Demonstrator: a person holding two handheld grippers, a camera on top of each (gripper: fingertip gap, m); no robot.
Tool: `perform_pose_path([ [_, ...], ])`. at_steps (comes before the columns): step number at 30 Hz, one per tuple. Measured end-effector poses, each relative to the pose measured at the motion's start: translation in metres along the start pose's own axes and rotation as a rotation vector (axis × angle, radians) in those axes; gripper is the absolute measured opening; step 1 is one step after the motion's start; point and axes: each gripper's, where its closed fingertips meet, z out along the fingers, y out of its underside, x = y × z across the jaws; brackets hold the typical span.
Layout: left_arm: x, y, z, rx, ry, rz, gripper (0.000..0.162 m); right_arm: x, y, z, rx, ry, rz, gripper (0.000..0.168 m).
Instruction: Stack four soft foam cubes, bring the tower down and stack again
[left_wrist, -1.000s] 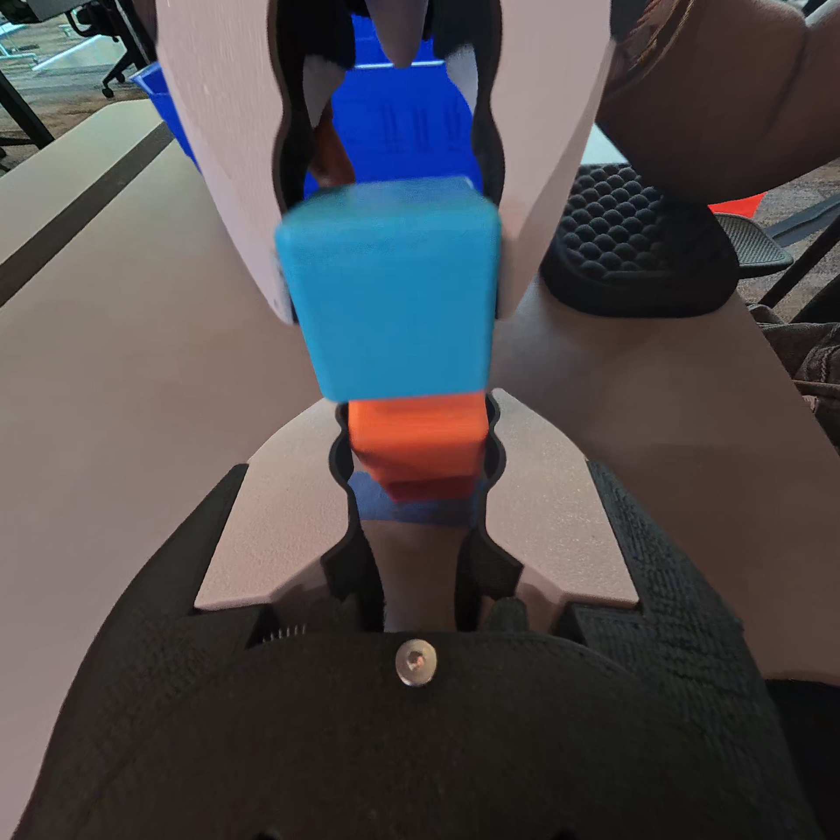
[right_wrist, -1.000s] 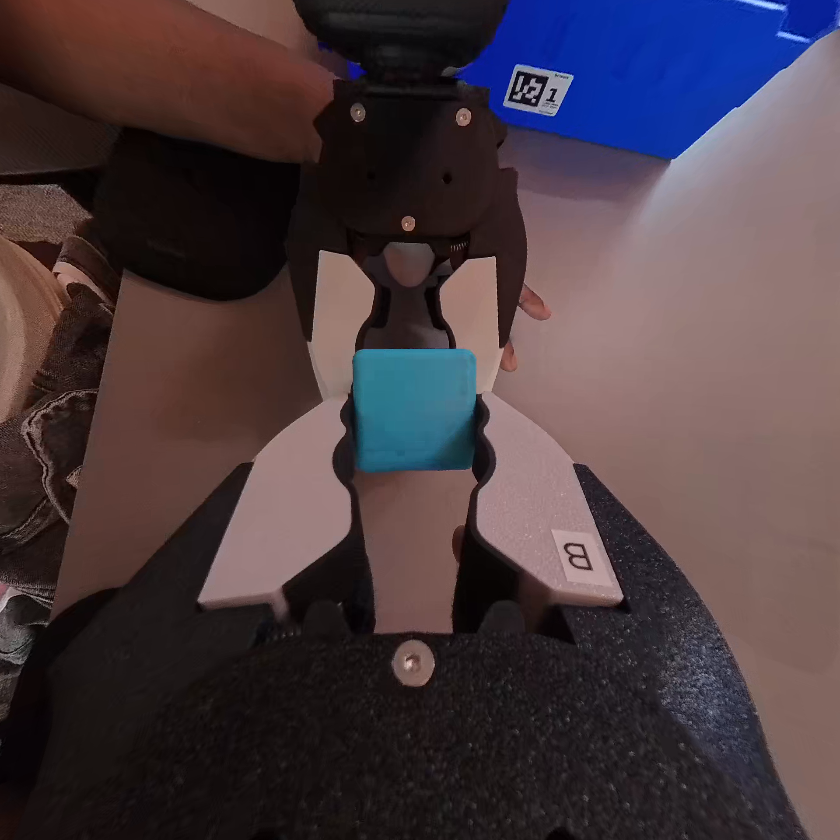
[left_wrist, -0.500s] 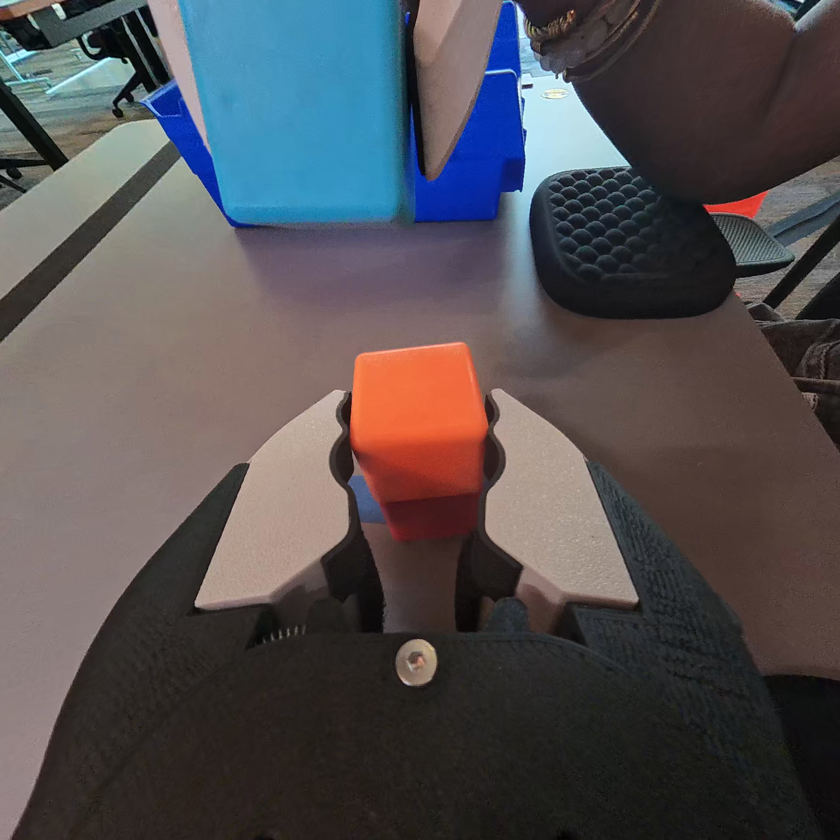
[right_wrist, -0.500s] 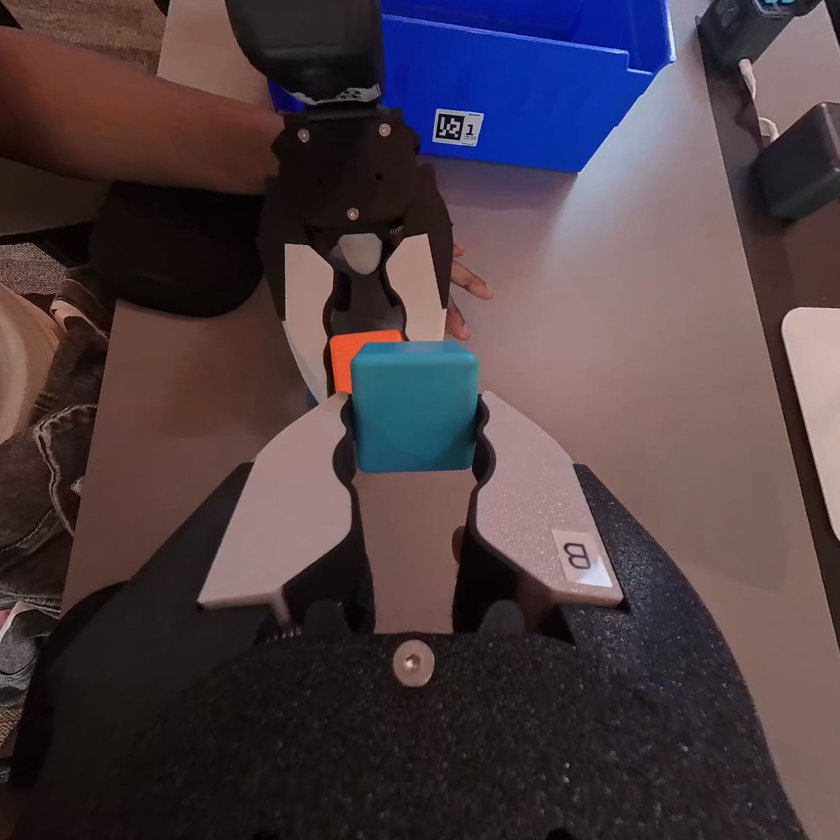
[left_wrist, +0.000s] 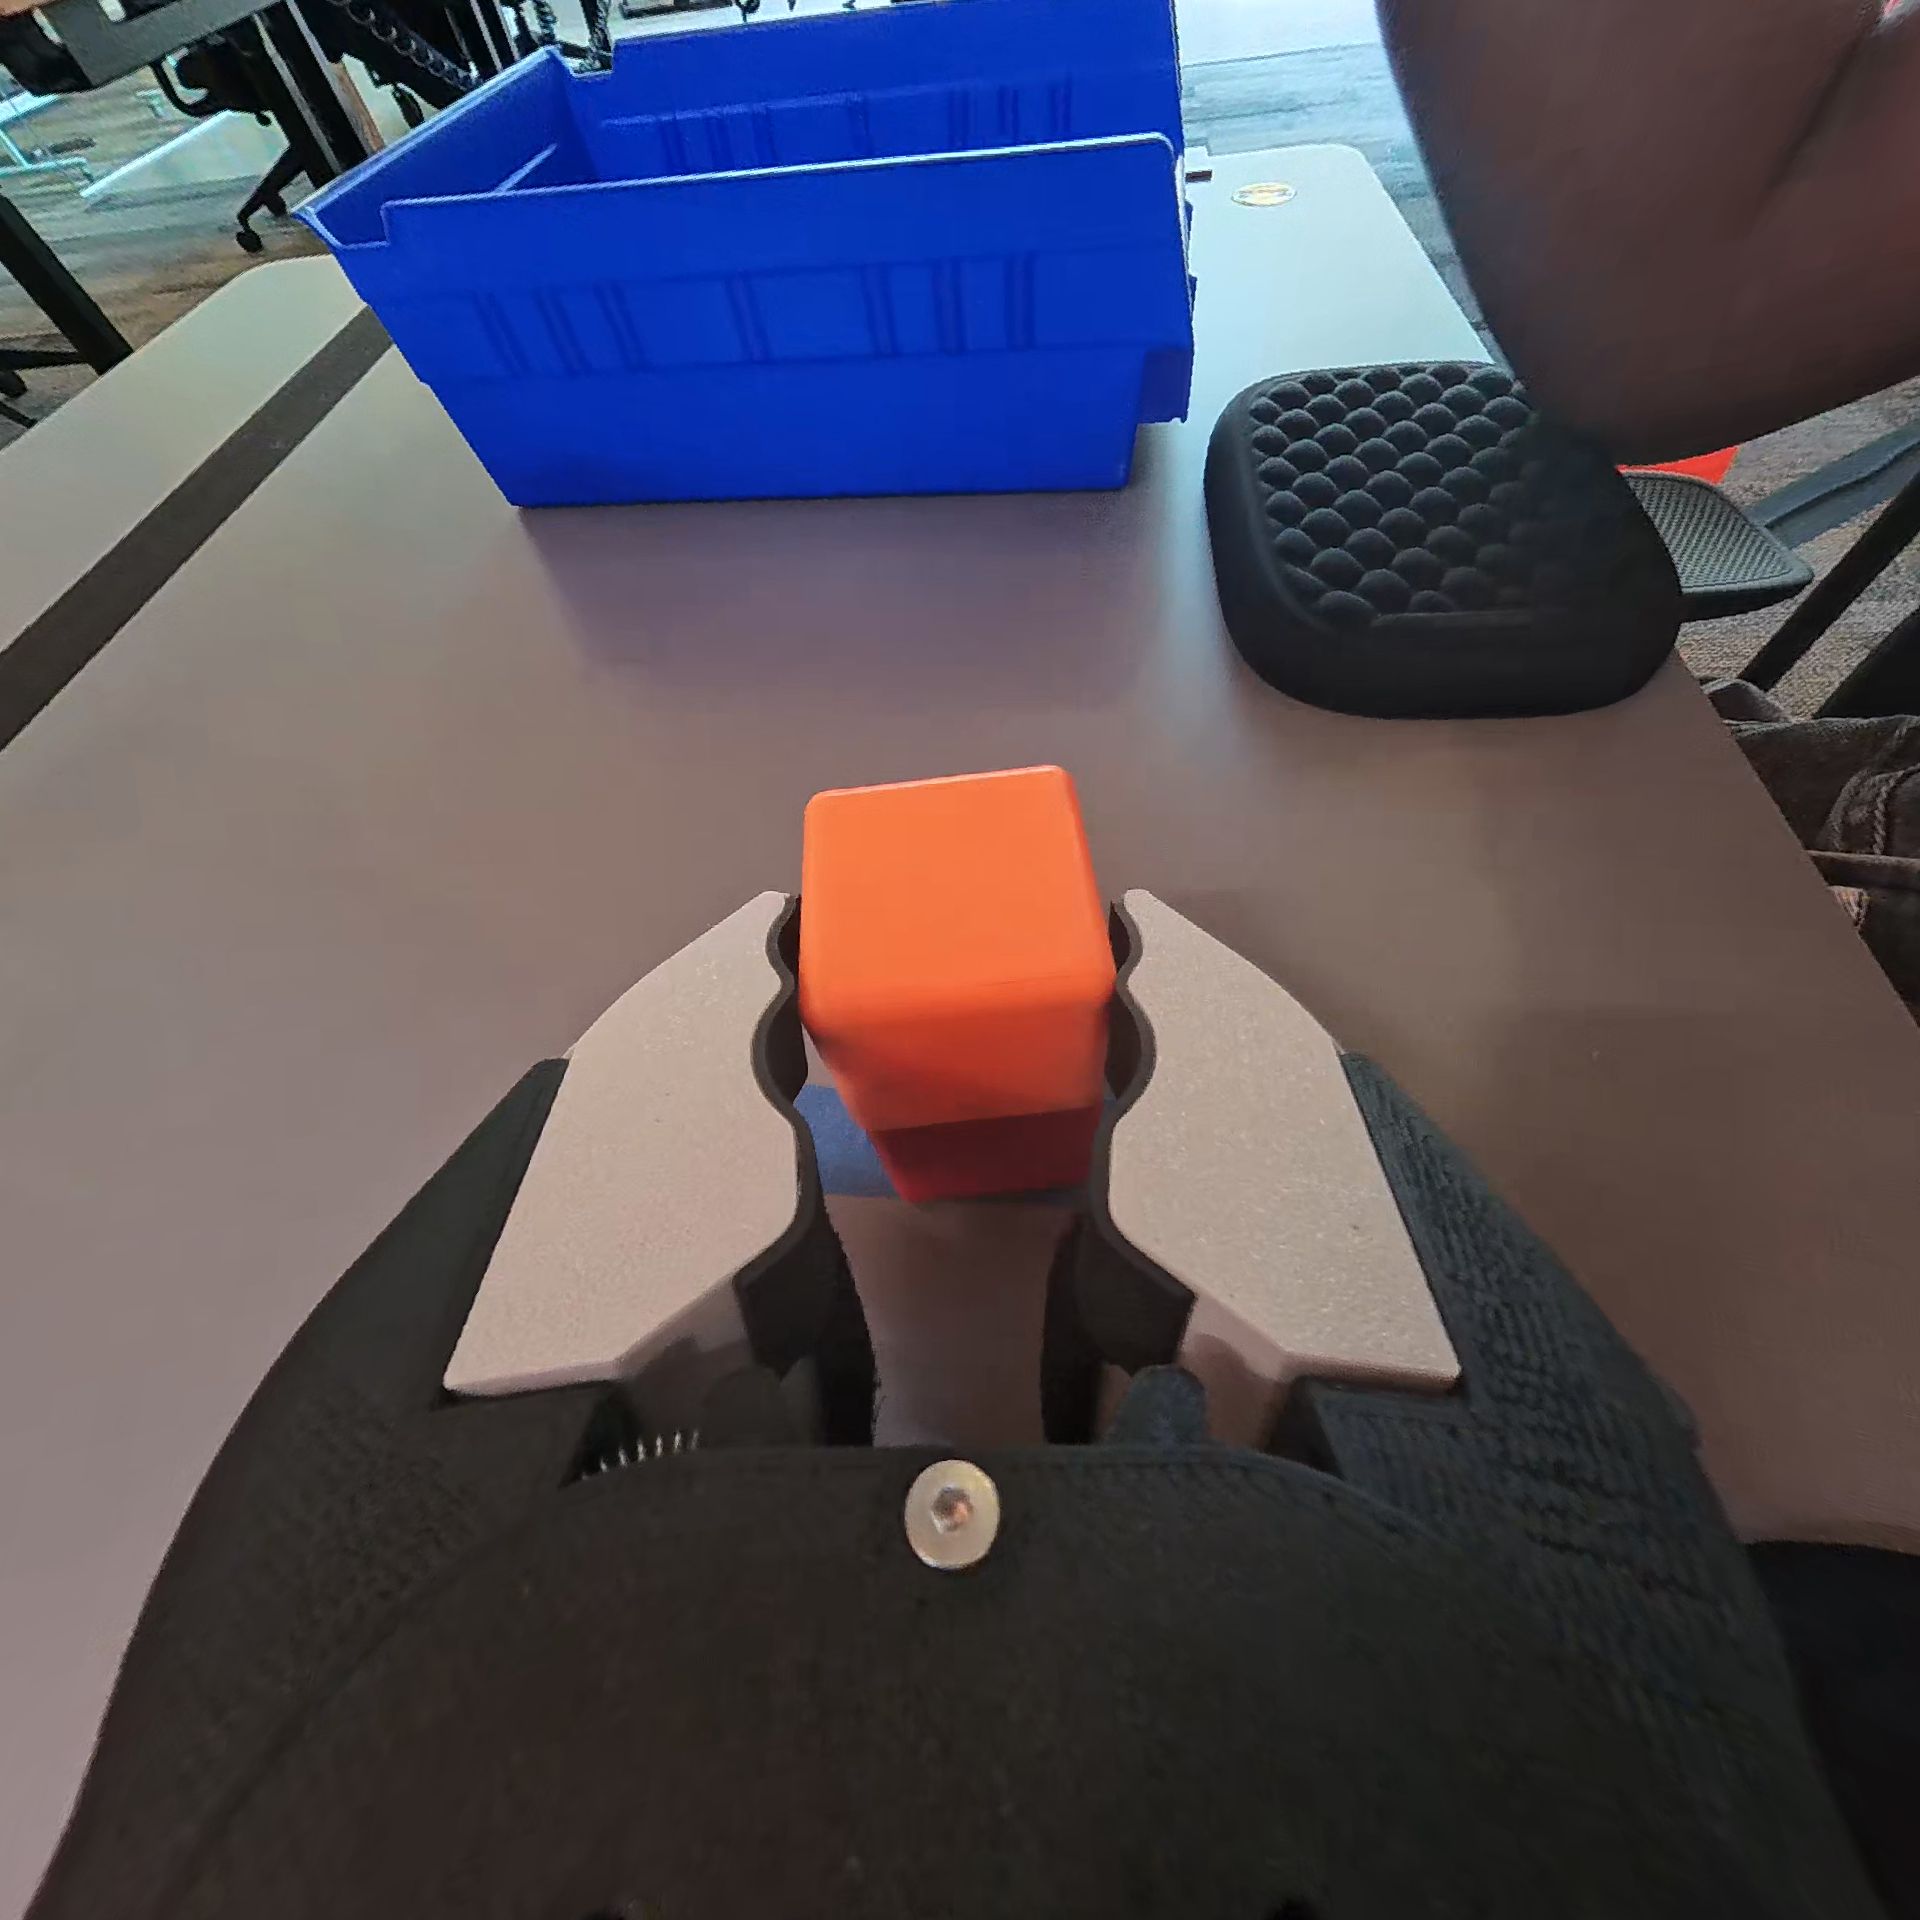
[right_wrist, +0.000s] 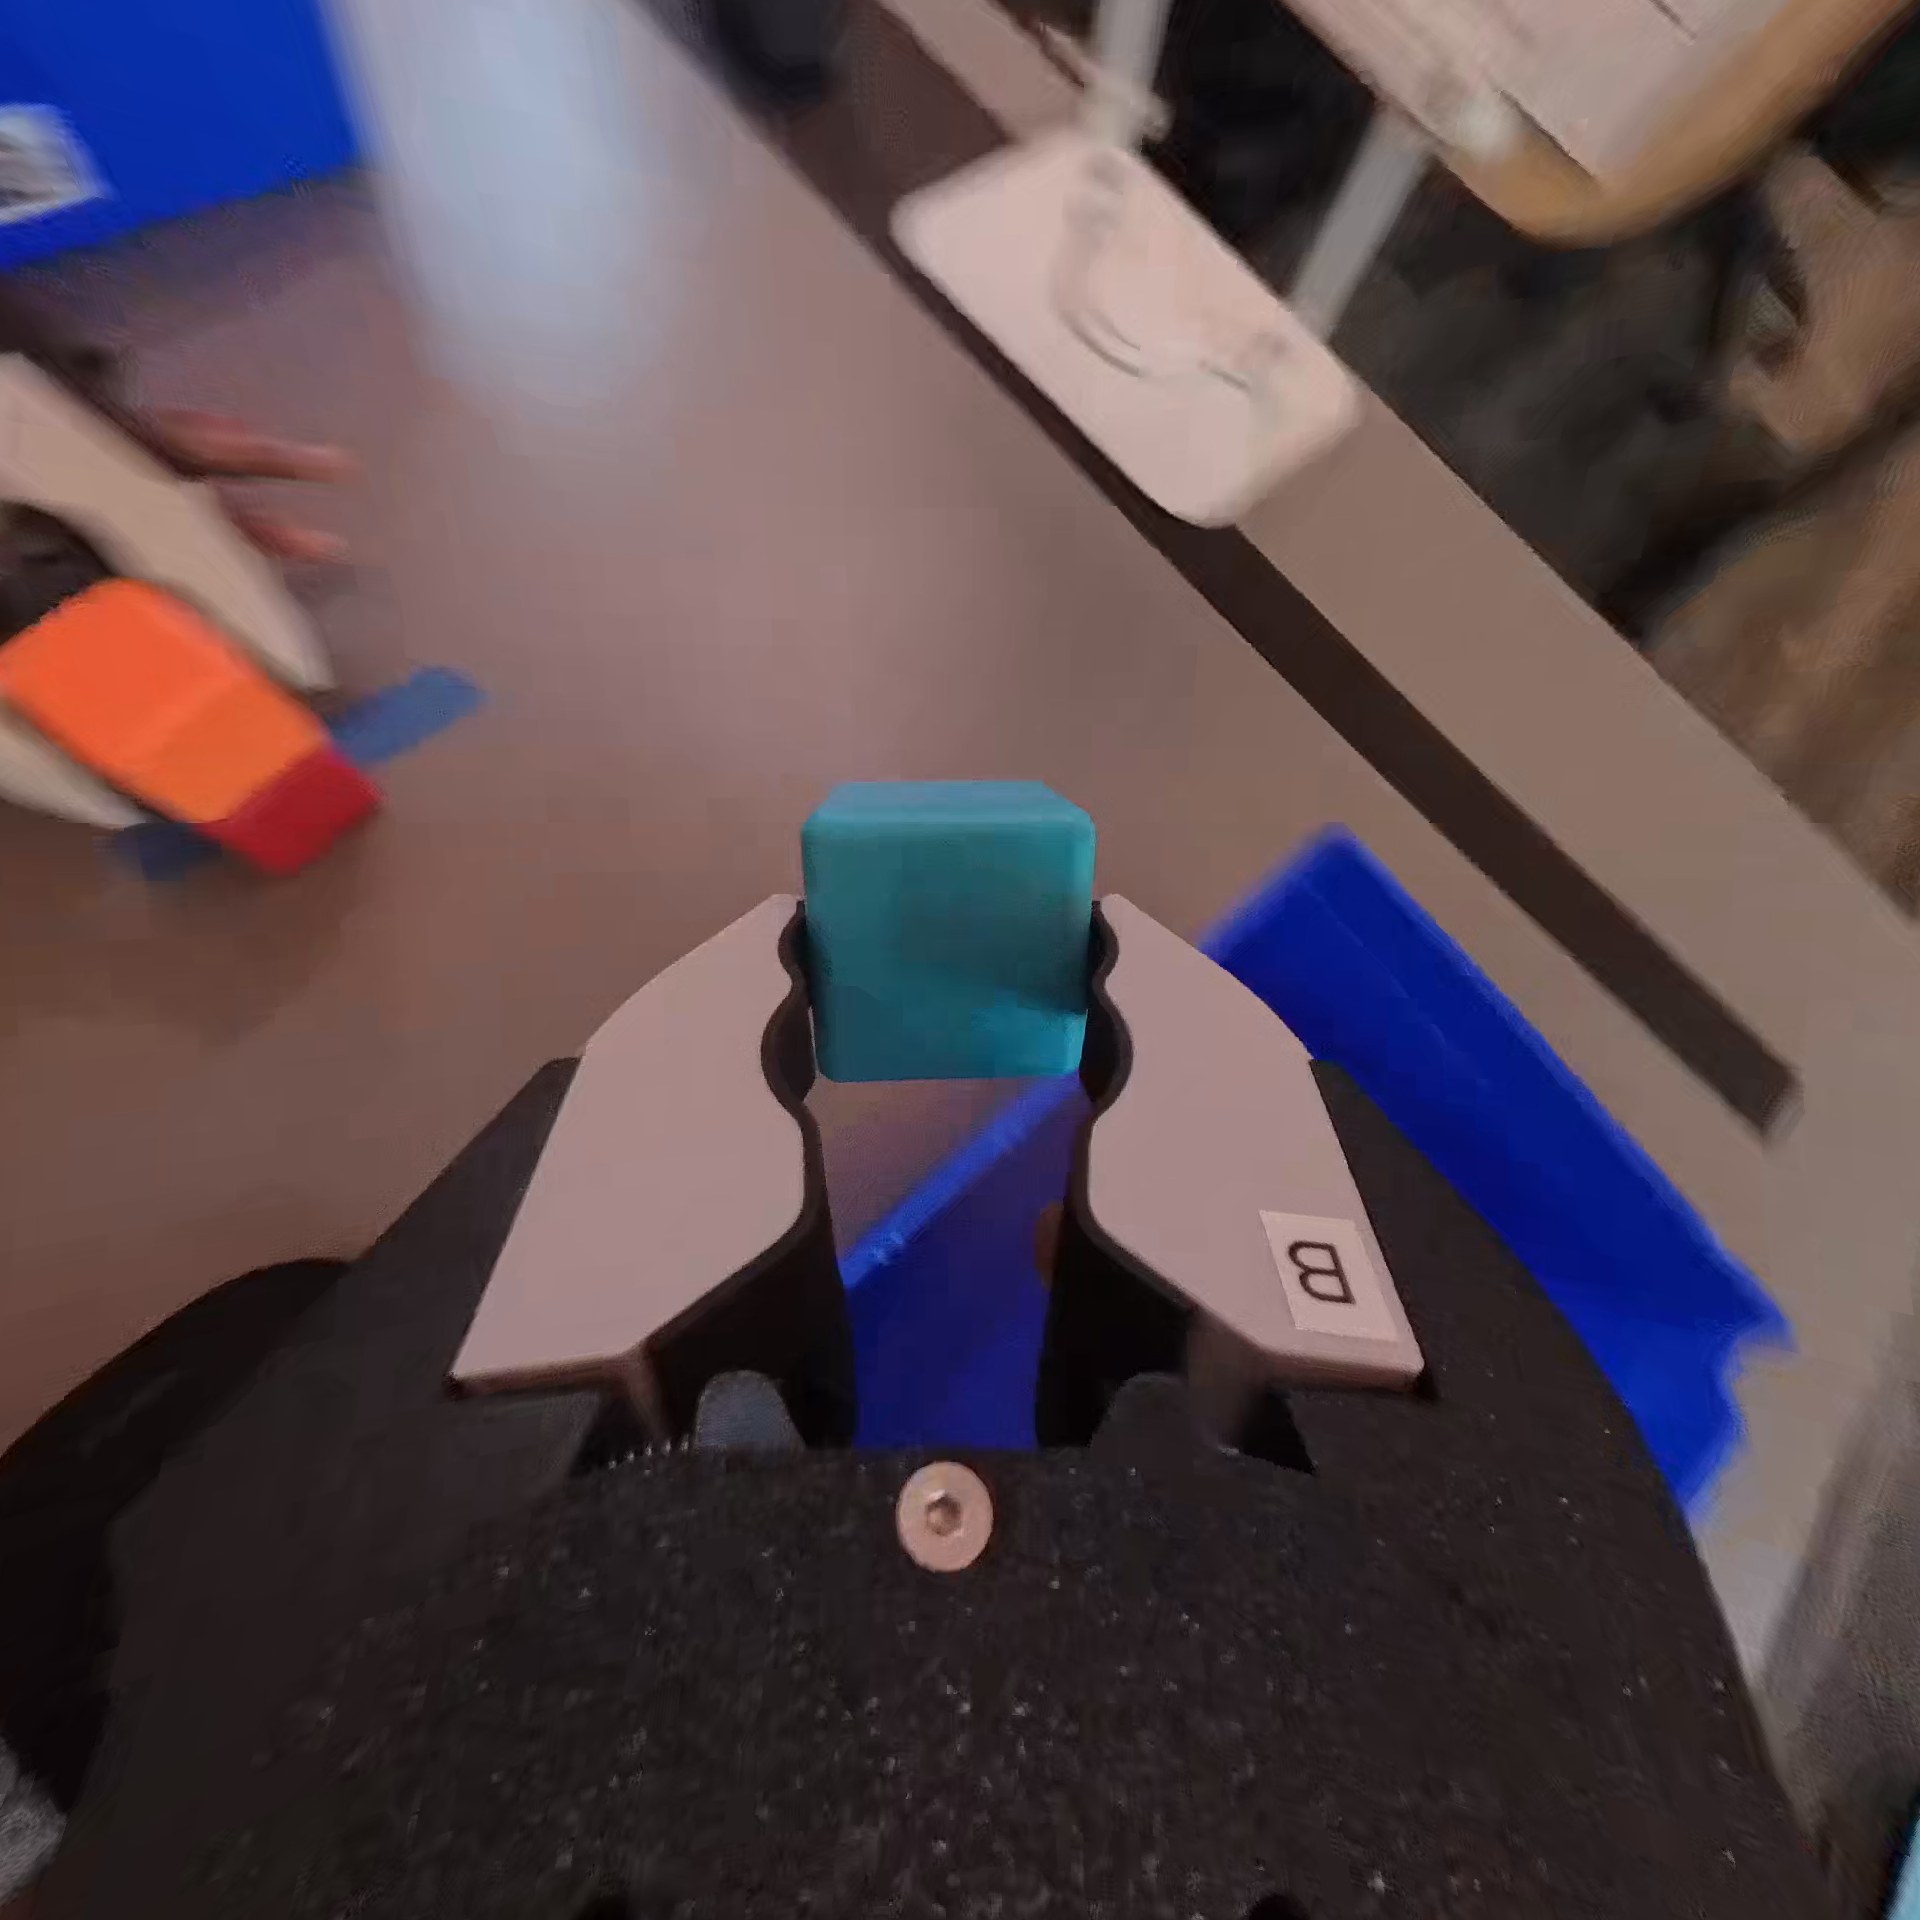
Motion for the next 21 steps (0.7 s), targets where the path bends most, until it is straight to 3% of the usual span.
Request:
perform_pose_path([
  [4, 0.000, -0.002, 0.000, 0.008, 0.000, 0.001, 0.055, 0.070, 0.077, -0.006, -0.217, 0.237, 0.321, 0.049],
  [10, -0.001, -0.004, -0.002, 0.018, -0.011, 0.008, 0.059, 0.097, 0.164, 0.015, -0.492, 0.385, 0.521, 0.050],
  [21, 0.001, -0.005, -0.002, 0.018, -0.004, 0.015, 0.066, 0.095, 0.216, 0.035, -0.627, 0.321, 0.645, 0.050],
])
